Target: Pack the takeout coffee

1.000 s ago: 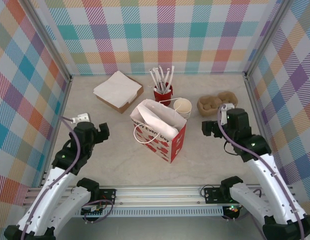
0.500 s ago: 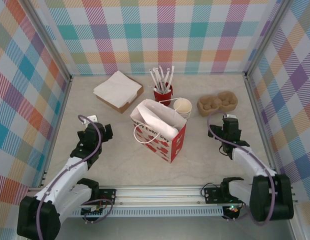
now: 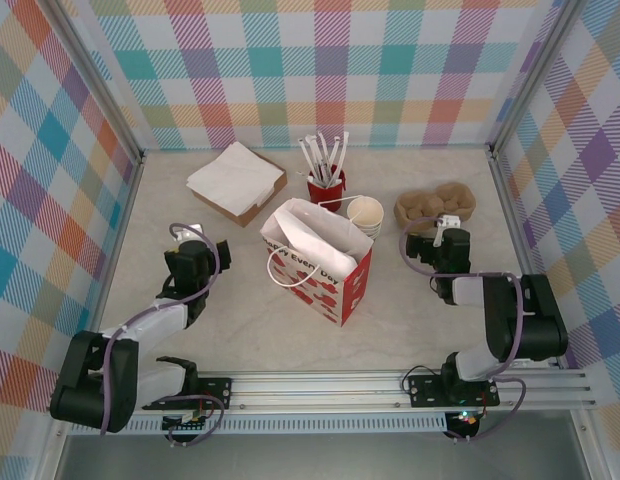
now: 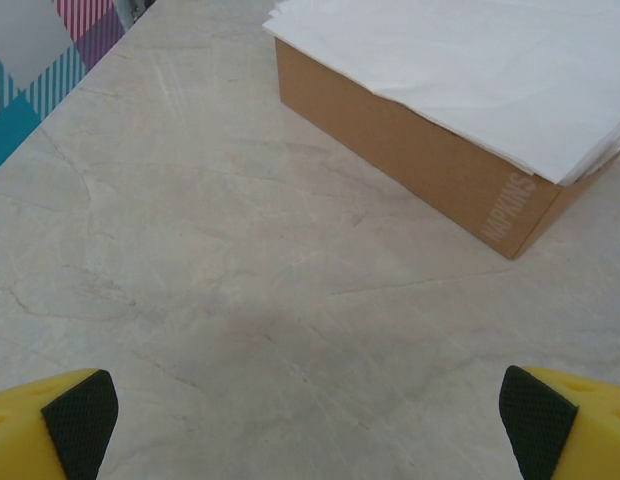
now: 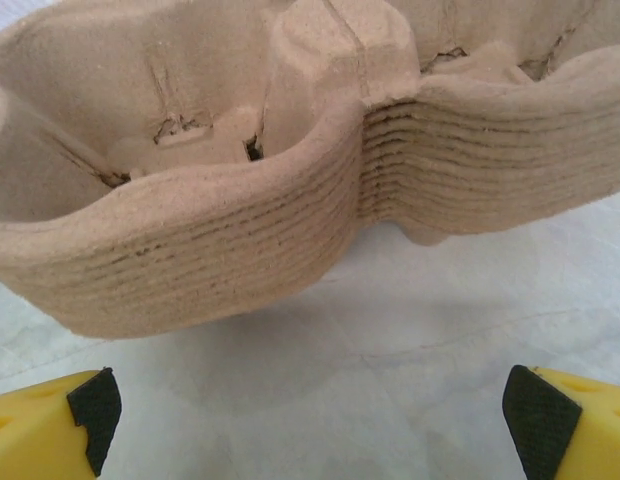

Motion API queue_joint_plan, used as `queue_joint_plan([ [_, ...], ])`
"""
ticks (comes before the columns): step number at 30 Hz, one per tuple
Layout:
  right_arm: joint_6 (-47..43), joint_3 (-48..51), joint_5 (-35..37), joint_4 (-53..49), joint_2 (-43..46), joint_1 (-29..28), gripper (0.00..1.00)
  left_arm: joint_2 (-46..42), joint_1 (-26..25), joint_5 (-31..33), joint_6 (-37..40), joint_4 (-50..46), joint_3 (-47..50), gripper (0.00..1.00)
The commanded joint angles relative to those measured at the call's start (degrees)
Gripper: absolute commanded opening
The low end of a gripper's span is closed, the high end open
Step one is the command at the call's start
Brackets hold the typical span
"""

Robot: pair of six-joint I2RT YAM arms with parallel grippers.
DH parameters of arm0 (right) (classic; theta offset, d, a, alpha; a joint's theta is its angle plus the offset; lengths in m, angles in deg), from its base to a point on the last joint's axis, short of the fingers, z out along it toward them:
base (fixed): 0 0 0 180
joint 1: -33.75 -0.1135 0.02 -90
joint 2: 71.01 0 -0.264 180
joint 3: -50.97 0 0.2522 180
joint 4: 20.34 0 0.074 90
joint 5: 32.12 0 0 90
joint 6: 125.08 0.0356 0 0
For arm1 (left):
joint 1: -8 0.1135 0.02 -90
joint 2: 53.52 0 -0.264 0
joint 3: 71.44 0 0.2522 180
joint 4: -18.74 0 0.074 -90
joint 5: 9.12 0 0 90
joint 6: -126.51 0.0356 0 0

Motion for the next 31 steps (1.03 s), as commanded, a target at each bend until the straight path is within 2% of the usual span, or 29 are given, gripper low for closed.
queue_joint_plan([
  [1,-1.39,0.67,-4.31,8.65,-0.24,0.84,1.00,2.64,1.79,-3.27,1.66,11.79,1.36,1.00],
  [10,-1.38,0.46,-4.73,8.15,-0.17,1.15,1.00,15.97,3.37,-5.72,3.64,29.77,3.34,1.00],
  [12,-1.47,0.46,-4.74,8.12,-0.22,1.15,1.00,21.08,3.52,-5.47,3.52,35.37,3.74,1.00],
  [13,-1.46,0.48,-4.74,8.14,-0.21,1.03,1.00,21.73,3.68,-4.88,3.45,34.82,2.70,1.00],
  [14,-1.55,0.39,-4.87,7.93,-0.22,1.02,1.00,20.15,3.84,-4.63,2.46,27.76,0.37,1.00],
  [16,-1.73,0.20,-5.35,7.64,-0.22,1.01,1.00,21.48,4.22,-3.97,2.14,24.44,-2.23,1.00],
  [31,-2.26,-0.25,-6.66,6.79,-0.23,1.01,1.00,21.16,4.57,-4.76,1.87,24.22,-2.04,1.00],
])
